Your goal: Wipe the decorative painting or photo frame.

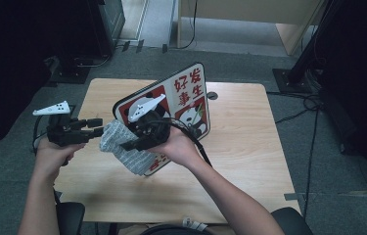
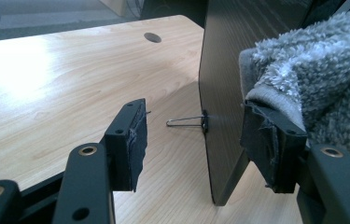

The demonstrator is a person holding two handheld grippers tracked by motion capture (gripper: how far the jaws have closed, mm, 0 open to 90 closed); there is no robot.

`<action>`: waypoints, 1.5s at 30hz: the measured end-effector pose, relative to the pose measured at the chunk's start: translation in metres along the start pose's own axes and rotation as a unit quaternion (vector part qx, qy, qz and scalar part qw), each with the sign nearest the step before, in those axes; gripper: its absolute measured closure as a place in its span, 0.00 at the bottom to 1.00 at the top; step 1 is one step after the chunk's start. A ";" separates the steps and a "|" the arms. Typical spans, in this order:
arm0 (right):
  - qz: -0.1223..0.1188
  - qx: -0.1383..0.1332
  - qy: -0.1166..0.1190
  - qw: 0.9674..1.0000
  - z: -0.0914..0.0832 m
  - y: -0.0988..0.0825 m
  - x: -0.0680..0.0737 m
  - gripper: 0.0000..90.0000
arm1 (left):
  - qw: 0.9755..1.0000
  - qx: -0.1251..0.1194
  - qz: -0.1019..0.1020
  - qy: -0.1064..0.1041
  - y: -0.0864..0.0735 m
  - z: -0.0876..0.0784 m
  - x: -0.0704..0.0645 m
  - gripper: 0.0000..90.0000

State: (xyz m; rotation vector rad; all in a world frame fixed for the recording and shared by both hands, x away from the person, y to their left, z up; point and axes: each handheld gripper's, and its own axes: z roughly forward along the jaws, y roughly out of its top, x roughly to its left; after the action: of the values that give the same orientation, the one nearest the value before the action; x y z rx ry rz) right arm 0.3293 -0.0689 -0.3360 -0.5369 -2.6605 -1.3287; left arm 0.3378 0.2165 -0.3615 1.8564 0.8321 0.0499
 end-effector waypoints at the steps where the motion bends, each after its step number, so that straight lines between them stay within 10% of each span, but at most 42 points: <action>1: -0.001 -0.001 -0.001 1.000 0.000 -0.001 0.000 0.76 | 1.000 0.000 0.000 0.000 0.000 0.000 0.000 0.46; 45: 0.014 0.011 -0.001 1.000 0.020 -0.046 -0.006 0.75 | 1.000 0.001 0.006 -0.002 0.001 0.002 -0.003 0.46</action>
State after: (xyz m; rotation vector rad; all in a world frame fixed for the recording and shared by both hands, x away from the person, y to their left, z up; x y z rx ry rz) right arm 0.3192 -0.0794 -0.3841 -0.5717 -2.6550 -1.2916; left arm 0.3369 0.2136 -0.3606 1.8633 0.8198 0.0526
